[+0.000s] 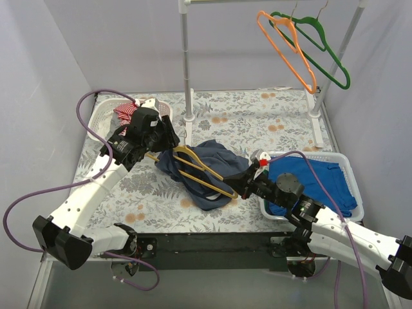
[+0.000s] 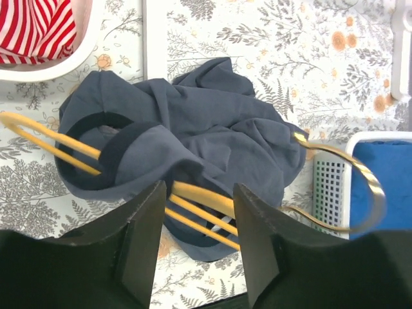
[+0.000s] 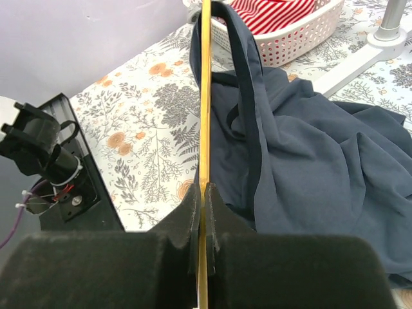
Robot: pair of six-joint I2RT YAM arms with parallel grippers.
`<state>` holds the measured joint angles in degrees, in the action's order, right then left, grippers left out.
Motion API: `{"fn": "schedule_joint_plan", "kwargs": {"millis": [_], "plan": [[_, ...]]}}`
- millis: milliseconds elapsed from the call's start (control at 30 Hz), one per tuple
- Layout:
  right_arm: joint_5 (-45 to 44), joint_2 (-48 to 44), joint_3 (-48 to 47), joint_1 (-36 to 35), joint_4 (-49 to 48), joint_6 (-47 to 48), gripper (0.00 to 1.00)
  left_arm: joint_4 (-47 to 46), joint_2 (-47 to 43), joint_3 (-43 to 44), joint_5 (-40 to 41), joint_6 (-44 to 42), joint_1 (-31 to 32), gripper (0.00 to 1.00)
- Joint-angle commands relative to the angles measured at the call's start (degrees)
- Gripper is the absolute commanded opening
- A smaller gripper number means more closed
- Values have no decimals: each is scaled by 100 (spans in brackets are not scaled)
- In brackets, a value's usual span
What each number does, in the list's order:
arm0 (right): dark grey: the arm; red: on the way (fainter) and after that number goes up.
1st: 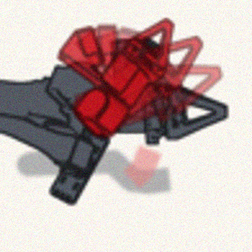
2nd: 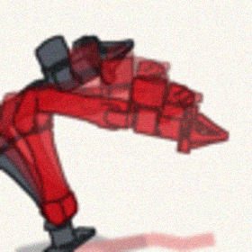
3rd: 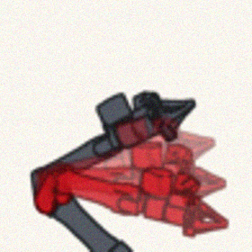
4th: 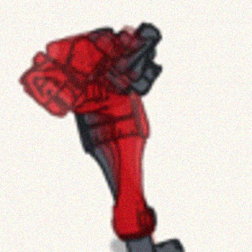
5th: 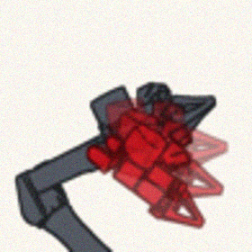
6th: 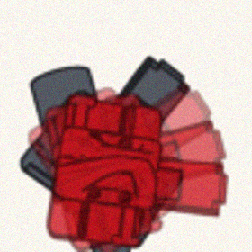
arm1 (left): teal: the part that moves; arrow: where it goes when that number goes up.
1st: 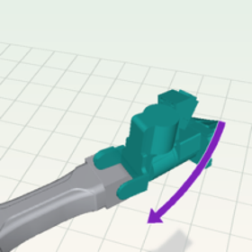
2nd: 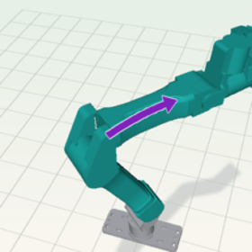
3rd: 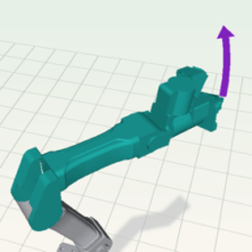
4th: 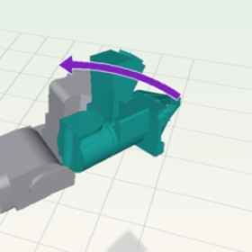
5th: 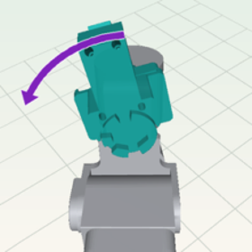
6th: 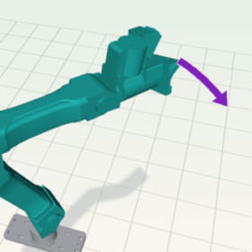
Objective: Place the tank top on the hanger
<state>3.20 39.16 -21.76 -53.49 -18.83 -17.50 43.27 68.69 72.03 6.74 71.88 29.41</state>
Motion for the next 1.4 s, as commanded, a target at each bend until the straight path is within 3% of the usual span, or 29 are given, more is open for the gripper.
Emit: {"fn": "schedule_joint_plan", "kwargs": {"millis": [0, 100, 333, 700, 1100, 1200, 1233, 1367], "plan": [[-188, 145, 5, -47, -982, 229, 1, -431, -513, 4, -382, -341, -14, 51], [-215, 268, 22, -56, -1079, 220, 1, -870, -874, -215, -665, -507, -14, 54], [-224, 373, 49, -47, -1184, 203, 1, -1417, -1252, -848, -1658, -798, -14, 49], [-224, 329, 110, -47, -1193, 176, 1, -1593, -514, -805, -1298, -895, -14, 50], [-276, 215, 137, -47, -1184, 185, 1, -2147, -277, -1252, -1605, -737, -5, 44], [-285, 198, 163, -38, -1184, 185, 1, -2235, -242, -1314, -1571, -710, 30, 35], [-285, 198, 172, -47, -1184, 176, 1, -2226, -233, -1306, -1510, -719, 39, 24], [-285, 154, 190, -47, -1141, 115, 1, -2182, -347, -1262, -1071, -772, 144, 0]]}}
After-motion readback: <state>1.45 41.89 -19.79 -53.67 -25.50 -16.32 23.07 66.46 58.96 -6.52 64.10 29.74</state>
